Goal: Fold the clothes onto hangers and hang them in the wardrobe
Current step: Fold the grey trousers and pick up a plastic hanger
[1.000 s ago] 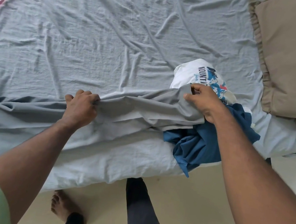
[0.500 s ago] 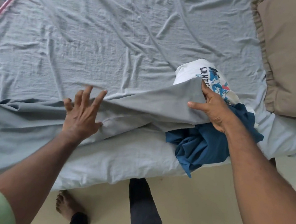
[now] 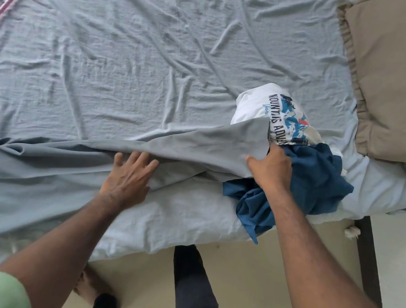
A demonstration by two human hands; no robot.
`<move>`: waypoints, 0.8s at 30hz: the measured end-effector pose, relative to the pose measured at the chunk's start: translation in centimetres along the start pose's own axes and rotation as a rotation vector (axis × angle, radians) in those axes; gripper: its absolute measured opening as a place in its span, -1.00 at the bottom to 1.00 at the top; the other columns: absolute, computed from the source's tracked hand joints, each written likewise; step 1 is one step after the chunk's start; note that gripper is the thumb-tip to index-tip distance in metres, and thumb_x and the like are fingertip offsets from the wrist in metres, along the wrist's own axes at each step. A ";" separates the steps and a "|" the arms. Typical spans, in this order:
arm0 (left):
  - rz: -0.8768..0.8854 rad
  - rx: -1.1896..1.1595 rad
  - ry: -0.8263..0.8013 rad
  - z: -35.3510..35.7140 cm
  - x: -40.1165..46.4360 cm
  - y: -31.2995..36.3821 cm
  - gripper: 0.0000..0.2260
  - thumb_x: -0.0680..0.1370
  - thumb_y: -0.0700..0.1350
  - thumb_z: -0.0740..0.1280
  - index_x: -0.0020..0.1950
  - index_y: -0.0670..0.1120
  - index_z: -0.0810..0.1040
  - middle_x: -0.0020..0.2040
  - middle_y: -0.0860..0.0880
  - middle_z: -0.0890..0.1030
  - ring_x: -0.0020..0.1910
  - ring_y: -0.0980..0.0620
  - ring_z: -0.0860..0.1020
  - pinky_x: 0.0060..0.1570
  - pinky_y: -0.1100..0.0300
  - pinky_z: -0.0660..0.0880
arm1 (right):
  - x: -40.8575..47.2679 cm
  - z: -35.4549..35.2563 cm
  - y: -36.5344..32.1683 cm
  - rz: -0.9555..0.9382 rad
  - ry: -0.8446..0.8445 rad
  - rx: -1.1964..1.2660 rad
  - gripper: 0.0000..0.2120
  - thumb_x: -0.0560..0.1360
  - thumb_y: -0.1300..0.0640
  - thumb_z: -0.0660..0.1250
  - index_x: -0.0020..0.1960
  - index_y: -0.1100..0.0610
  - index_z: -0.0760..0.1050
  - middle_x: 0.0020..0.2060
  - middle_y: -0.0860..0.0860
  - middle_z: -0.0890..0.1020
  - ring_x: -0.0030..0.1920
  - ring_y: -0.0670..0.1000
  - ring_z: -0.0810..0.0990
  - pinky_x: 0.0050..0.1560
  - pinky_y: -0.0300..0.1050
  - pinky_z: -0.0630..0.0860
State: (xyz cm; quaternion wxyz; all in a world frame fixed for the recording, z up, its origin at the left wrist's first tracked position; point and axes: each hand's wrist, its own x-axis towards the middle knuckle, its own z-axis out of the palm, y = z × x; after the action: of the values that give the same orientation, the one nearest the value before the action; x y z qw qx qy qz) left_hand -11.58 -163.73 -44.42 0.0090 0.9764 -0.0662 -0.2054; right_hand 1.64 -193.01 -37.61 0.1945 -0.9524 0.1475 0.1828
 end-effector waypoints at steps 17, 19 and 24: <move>-0.174 -0.438 -0.376 -2.9 -0.4 -4.3 -0.34 0.54 0.12 0.38 0.59 0.08 0.20 0.50 -0.02 0.34 0.49 -0.08 0.29 0.38 -0.16 0.31 | -2.0 0.1 -3.6 0.050 -0.018 0.032 -0.88 0.40 0.13 0.41 -0.09 0.10 0.53 -0.05 0.08 0.65 0.02 0.20 0.57 0.05 0.17 0.59; -0.181 -0.523 -0.346 -3.0 -0.9 -5.5 -0.40 0.55 0.13 0.39 0.54 0.06 0.29 0.46 -0.03 0.40 0.45 -0.08 0.34 0.38 -0.14 0.34 | -3.1 0.8 -5.3 -0.033 0.040 0.023 -0.88 0.39 0.16 0.42 -0.18 0.11 0.47 -0.18 0.05 0.62 -0.09 0.17 0.57 -0.09 0.08 0.57; -0.328 -1.216 -0.253 -4.2 -3.7 -8.5 -0.60 0.59 0.19 0.34 0.29 -0.04 0.55 0.19 -0.06 0.63 0.16 -0.04 0.61 0.10 0.07 0.49 | -9.3 5.2 -13.7 -0.289 0.033 0.090 -0.85 0.39 0.25 0.40 -0.25 0.16 0.43 -0.34 0.04 0.56 -0.27 0.09 0.52 -0.27 -0.16 0.32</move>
State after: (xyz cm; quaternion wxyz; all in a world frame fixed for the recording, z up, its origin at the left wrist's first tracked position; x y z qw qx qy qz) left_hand -12.16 -154.88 -39.44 0.5218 0.7626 0.2116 -0.3185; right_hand -3.36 -176.81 -33.99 0.2587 -0.9569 0.0201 0.1306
